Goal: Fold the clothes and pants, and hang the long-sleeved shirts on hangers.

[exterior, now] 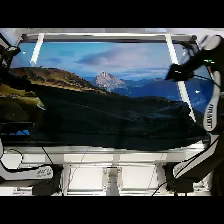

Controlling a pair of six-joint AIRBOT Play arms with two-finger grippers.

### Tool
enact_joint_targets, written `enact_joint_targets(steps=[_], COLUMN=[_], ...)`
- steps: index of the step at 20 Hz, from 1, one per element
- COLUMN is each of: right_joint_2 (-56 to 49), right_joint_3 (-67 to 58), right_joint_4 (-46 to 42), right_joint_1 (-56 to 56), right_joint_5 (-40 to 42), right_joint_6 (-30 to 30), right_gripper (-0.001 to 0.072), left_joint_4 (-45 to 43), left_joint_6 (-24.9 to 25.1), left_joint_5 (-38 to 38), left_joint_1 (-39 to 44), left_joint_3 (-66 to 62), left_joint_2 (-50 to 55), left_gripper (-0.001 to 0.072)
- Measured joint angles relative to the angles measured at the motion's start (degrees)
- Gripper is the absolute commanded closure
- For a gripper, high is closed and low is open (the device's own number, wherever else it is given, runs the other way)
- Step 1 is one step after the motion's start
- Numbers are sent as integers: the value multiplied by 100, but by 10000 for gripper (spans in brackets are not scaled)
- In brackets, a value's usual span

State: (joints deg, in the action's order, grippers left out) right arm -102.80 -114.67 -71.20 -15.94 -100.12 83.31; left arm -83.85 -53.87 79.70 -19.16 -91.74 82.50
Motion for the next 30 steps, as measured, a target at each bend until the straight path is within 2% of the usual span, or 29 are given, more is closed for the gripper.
enact_joint_targets(steps=[7, 15, 19, 24, 25, 26, 27, 28, 30], right_joint_2=[11, -50, -107, -162, -177, -201, -229, -258, -286], right_joint_3=[973, 1943, 2354, 2601, 2618, 2632, 2643, 2647, 2614], right_joint_4=[-776, -1478, -1357, -575, -435, -348, -254, -190, 37], right_joint_1=[-981, -1110, -1110, -1106, -1093, -1075, -1049, -1014, -935], right_joint_5=[-181, 463, 896, 1537, 1650, 1762, 1781, 1823, 2009], right_joint_6=[304, 562, 612, 413, 389, 369, 345, 321, 236], right_gripper=[212, 213, 214, 246, 296, 403, 532, 693, 689], left_joint_4=[-11, -13, -15, -13, -13, -13, -13, -15, -15], left_joint_6=[-48, -129, -146, -149, -149, -149, -149, -149, -168], left_joint_5=[-13, 50, 92, 136, 140, 153, 166, 177, 177], left_joint_1=[72, 85, 85, 85, 85, 85, 85, 85, 83], left_joint_3=[-9, -9, -9, -9, -9, -9, -9, -9, -11], left_joint_2=[127, 142, 142, 142, 142, 144, 142, 144, 142], left_gripper=[685, 685, 685, 685, 685, 686, 685, 685, 686])
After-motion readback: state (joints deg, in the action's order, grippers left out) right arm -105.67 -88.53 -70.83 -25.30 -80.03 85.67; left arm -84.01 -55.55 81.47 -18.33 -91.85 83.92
